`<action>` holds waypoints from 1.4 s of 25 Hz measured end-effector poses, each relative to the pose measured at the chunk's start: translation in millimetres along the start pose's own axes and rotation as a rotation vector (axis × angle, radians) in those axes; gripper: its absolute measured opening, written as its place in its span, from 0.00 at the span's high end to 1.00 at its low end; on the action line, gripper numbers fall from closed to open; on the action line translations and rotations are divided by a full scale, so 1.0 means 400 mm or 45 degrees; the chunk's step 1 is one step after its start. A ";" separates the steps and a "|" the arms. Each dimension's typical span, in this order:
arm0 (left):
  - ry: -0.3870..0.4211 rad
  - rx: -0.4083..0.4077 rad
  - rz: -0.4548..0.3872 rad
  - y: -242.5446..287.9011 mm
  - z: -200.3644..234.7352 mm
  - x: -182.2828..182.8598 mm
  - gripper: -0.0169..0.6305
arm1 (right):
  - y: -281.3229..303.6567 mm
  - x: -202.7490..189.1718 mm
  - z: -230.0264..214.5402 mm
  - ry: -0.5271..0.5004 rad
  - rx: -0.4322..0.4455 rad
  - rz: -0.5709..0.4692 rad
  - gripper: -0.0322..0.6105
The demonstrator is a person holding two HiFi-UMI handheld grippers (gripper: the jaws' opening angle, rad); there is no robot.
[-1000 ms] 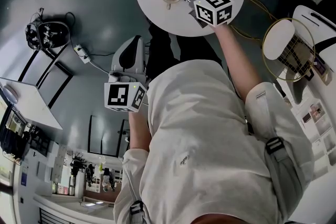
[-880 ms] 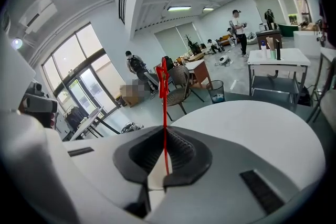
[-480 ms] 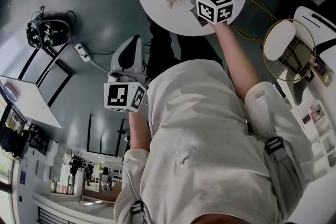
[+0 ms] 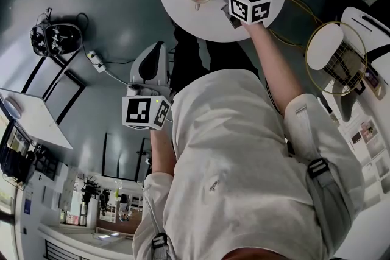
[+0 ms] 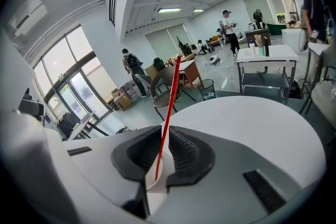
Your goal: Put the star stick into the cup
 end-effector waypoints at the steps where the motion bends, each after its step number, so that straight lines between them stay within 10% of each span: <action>1: 0.000 -0.001 0.000 0.002 -0.002 0.000 0.96 | -0.001 0.000 -0.002 0.000 -0.001 0.001 0.87; 12: 0.015 -0.023 -0.005 0.005 -0.012 0.003 0.96 | -0.014 0.002 -0.004 0.039 0.020 -0.011 0.70; 35: 0.161 -0.228 -0.101 -0.062 -0.023 0.073 0.96 | -0.214 0.055 0.115 0.028 -0.130 -0.188 0.74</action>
Point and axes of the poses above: the fingertips, and each gripper's own axes: y forward along the fingers, z to its left, x out of its top, the point moved 5 cm from there along -y, backward along the fingers, and after that the axes turned 4 degrees about -z, right-handed, at the moved point
